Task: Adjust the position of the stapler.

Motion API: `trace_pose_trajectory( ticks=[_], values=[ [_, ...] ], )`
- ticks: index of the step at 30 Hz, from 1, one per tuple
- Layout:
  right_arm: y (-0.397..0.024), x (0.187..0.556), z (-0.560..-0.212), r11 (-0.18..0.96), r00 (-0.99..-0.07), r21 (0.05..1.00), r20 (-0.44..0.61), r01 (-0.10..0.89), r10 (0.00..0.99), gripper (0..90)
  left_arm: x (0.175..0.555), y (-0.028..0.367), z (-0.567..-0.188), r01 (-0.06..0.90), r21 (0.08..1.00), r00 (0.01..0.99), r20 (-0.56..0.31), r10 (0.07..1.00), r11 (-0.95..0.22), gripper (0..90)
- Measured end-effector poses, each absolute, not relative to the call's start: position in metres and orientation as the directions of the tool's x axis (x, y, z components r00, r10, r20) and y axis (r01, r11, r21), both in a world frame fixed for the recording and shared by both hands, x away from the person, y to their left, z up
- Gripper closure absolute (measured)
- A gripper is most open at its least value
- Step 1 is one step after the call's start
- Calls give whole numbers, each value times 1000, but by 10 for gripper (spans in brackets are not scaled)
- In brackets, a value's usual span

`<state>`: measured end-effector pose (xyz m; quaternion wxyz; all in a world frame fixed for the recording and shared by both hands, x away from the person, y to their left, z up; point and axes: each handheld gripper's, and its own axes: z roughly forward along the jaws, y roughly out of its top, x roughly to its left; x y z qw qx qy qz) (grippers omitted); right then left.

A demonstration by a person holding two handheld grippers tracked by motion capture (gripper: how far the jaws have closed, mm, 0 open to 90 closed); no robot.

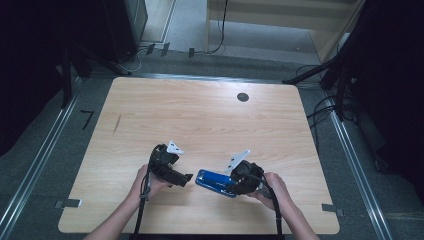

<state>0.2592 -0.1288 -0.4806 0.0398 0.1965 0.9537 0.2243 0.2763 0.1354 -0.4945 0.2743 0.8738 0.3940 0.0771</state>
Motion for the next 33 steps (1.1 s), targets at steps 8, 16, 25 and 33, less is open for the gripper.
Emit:
trace_pose_trajectory(
  ticks=[8, 16, 25, 33],
  values=[
    [-133, 258, -482, 841, -955, 473, 4, 262, 295, 670, 275, 134, -495, 645, 542, 681, -89, 727, -538, 63],
    [-133, 257, -482, 850, -961, 463, 13, 251, 277, 608, 274, 135, -495, 638, 541, 691, -89, 718, -547, 63],
    [-143, 259, -482, 830, -922, 420, 48, 367, 384, 530, 274, 132, -495, 632, 543, 699, -92, 709, -553, 63],
    [-146, 263, -482, 811, -902, 421, 45, 407, 429, 531, 273, 131, -495, 628, 549, 703, -97, 704, -552, 63]
  ],
)
